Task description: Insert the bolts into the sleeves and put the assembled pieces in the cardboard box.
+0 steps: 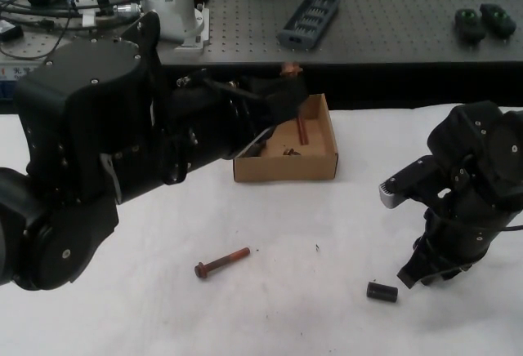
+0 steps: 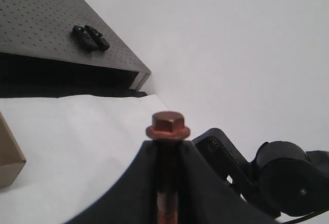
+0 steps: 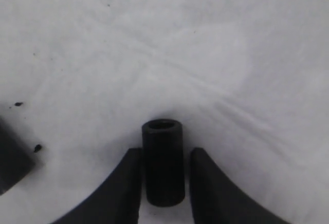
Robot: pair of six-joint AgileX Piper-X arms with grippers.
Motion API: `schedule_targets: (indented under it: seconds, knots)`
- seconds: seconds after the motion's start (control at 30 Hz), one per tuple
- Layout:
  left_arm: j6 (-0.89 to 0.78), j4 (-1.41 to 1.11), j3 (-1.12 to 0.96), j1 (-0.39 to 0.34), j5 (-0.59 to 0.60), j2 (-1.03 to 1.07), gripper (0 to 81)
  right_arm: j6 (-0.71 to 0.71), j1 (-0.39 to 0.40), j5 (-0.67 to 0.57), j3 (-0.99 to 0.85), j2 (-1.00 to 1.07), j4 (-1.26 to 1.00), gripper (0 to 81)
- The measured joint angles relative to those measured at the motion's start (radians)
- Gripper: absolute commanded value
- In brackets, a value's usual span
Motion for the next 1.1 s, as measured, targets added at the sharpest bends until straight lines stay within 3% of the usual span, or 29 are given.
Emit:
schedule_targets:
  seconds: [1.1]
  knots:
    - [-0.030, 0.000, 0.000, -0.003, 0.045, 0.000, 0.6, -0.060, 0.012, 0.003, -0.061, 0.043, 0.092, 21.6]
